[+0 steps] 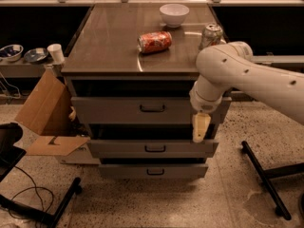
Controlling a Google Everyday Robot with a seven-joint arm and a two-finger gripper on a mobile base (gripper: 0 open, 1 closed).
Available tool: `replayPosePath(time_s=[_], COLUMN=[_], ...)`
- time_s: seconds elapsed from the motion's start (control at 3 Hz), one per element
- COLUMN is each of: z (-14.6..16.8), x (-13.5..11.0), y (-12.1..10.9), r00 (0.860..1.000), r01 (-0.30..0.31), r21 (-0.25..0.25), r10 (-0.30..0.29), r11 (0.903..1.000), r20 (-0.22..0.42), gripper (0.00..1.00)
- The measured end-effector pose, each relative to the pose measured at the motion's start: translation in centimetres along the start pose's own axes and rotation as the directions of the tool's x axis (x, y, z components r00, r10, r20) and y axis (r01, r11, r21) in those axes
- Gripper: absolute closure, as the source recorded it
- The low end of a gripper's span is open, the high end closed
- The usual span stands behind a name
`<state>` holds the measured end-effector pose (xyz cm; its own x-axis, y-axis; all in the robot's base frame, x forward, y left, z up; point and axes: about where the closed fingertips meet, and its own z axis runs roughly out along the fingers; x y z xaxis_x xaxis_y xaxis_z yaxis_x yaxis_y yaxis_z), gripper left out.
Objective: Open top drawer
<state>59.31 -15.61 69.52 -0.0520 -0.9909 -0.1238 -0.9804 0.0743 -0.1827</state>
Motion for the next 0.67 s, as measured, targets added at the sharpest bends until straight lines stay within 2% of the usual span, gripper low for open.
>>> replayPosePath(time_s=[0.33, 0.67], z=[1.9, 3.2], x=[1.2, 2.8], y=[-2.9, -3.9], r00=[1.000, 0.997], r01=[-0.012, -0.051], r21=[-0.043, -0.078], r10=[0.010, 0.046], r11=[0.9990, 0.9957], r20=[-0.030, -0.059], gripper=[0.00, 0.26])
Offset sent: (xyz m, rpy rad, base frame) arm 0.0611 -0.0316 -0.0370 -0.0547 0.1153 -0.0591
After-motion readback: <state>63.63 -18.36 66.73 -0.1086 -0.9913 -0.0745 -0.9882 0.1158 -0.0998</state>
